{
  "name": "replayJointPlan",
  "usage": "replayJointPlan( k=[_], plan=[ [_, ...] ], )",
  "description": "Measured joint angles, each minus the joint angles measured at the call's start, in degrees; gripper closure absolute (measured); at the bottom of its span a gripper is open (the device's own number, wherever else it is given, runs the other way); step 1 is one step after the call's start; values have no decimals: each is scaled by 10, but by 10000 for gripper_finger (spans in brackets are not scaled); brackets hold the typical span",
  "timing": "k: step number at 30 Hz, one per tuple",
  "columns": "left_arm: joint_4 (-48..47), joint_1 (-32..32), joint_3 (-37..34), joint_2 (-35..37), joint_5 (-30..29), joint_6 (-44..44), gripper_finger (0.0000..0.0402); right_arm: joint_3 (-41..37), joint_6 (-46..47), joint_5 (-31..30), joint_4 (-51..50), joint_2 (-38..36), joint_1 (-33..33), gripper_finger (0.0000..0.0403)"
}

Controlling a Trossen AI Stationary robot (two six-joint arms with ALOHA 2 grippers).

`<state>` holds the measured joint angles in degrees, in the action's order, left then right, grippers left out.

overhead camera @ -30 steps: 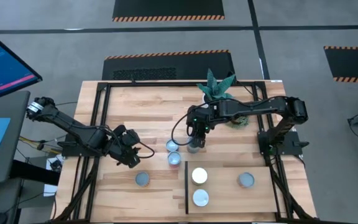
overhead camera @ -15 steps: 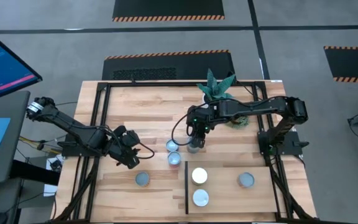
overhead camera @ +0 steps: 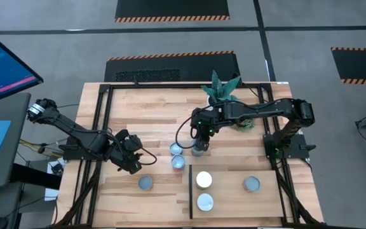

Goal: Pick and place cans onto a shelf
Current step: Put the canned tomatoes on the shelf

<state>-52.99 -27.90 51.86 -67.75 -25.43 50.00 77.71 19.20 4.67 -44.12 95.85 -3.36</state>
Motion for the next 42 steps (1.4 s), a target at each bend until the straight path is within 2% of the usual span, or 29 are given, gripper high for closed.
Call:
replayJointPlan(
  k=[17,27,32,42],
  plan=[
    [2,0,0,0,-9,15,269,0,73,-7,-10,0,-6,235],
    [0,0,0,0,-9,13,269,-1,25,-20,-59,14,2,237],
    [0,0,0,0,-9,13,269,-1,-5,-19,-54,40,1,237],
    [5,0,0,0,-9,16,269,4,-3,-13,-15,78,6,250]
  ],
)
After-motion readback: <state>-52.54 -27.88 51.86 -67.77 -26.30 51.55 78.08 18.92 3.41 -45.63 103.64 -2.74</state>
